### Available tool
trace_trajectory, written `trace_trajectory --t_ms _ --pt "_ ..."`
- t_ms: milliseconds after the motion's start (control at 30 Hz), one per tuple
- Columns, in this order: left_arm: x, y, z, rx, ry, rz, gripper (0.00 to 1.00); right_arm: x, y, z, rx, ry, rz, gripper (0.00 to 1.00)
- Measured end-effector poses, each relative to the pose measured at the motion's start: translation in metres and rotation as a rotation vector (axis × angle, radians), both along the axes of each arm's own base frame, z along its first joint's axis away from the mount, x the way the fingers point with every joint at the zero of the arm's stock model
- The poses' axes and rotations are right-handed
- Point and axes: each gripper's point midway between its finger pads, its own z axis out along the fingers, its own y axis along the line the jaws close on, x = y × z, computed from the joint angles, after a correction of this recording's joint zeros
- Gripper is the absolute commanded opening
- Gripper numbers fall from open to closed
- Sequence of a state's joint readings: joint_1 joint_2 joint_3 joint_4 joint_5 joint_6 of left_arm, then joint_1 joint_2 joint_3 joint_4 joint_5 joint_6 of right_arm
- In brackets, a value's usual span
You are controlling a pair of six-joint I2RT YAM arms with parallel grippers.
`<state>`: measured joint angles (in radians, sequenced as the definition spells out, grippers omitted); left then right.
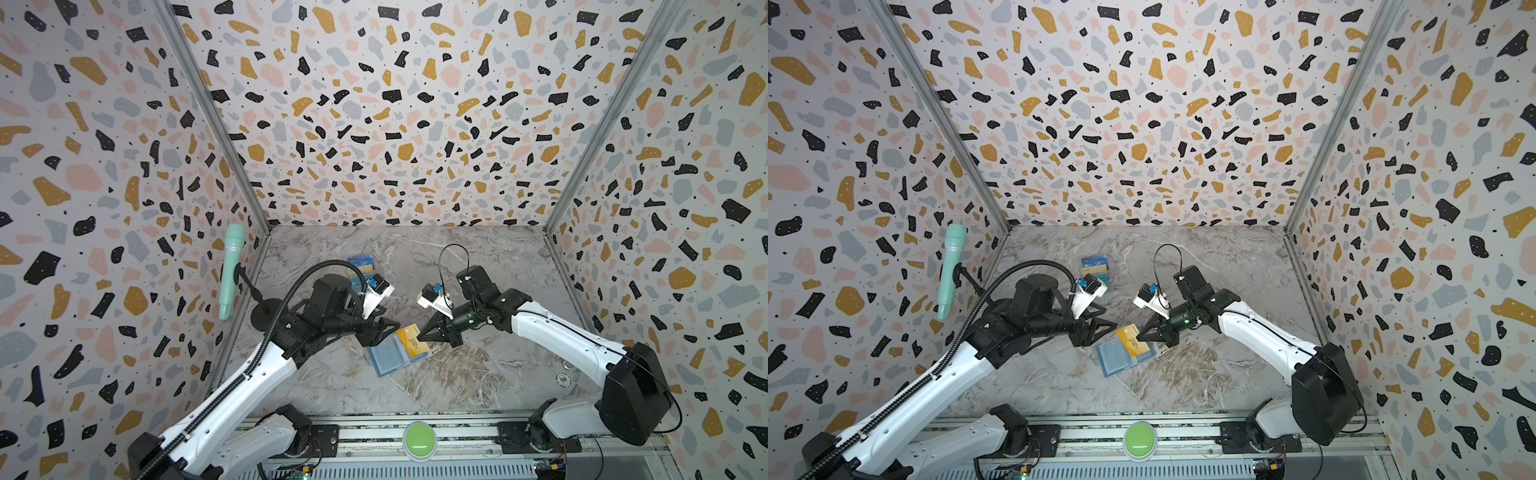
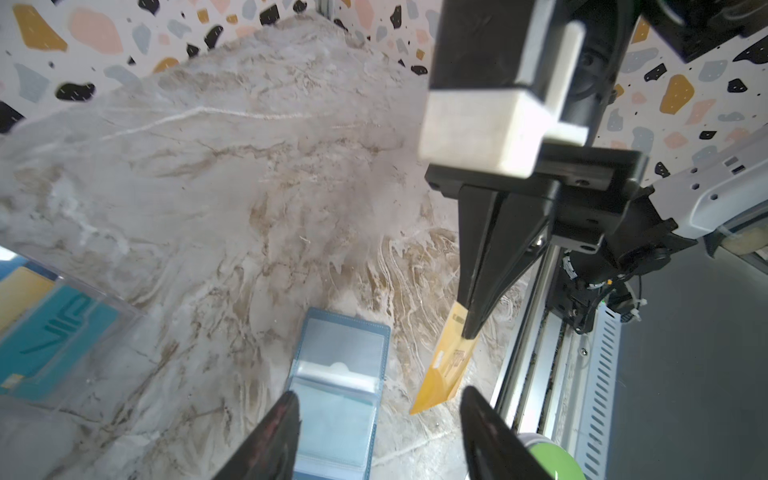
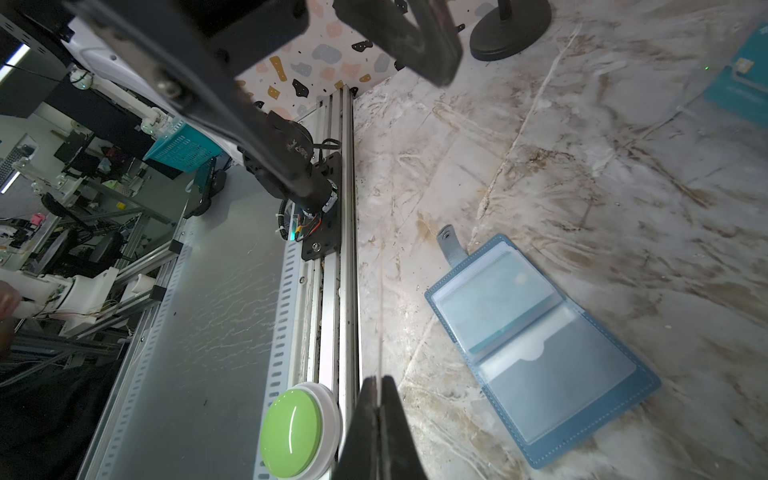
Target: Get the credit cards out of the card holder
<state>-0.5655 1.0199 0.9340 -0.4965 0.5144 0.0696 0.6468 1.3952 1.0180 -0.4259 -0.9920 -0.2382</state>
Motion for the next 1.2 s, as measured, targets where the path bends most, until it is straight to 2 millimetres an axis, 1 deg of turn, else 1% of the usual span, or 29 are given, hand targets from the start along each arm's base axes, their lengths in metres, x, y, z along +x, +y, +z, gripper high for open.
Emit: trace_trajectory --t_ms 100,167,267,400,500,600,700,867,967,1200 --pt "-0.006 -0.005 -0.011 0.009 0.042 -0.069 0.54 -0.002 0.002 0.003 0.016 -0.013 0.015 0.0" --pt "-0.012 -0.008 -0.012 -0.001 0.051 -0.115 0.52 -0.005 0.003 0.004 0.02 -0.017 0.026 0.0" --pt "-0.021 -0.012 -0.008 -0.027 0.048 -0.173 0.46 -0.011 0.007 0.005 0.026 -0.029 0.055 0.0" --pt "-0.027 -0.017 -0.005 -0.051 0.057 -0.229 0.33 -0.016 0.012 0.012 0.047 -0.052 0.087 0.0" --pt "-0.031 -0.02 -0.01 -0.054 0.086 -0.266 0.26 -0.015 0.014 0.018 0.059 -0.064 0.091 0.0" --pt "-0.035 -0.022 -0.016 -0.053 0.117 -0.293 0.23 -0.012 0.017 0.022 0.065 -0.073 0.092 0.0" --pt "-0.038 -0.022 -0.016 -0.057 0.124 -0.309 0.23 -0.009 0.019 0.019 0.06 -0.071 0.093 0.0" --pt "-0.037 -0.021 -0.015 -0.062 0.123 -0.309 0.22 -0.007 0.021 0.008 0.036 -0.045 0.096 0.0" --pt "-0.037 -0.021 -0.015 -0.064 0.124 -0.309 0.18 -0.007 0.02 0.004 0.022 -0.031 0.097 0.0" --pt "-0.035 -0.021 -0.015 -0.066 0.12 -0.303 0.06 -0.007 0.02 0.006 0.021 -0.032 0.098 0.0"
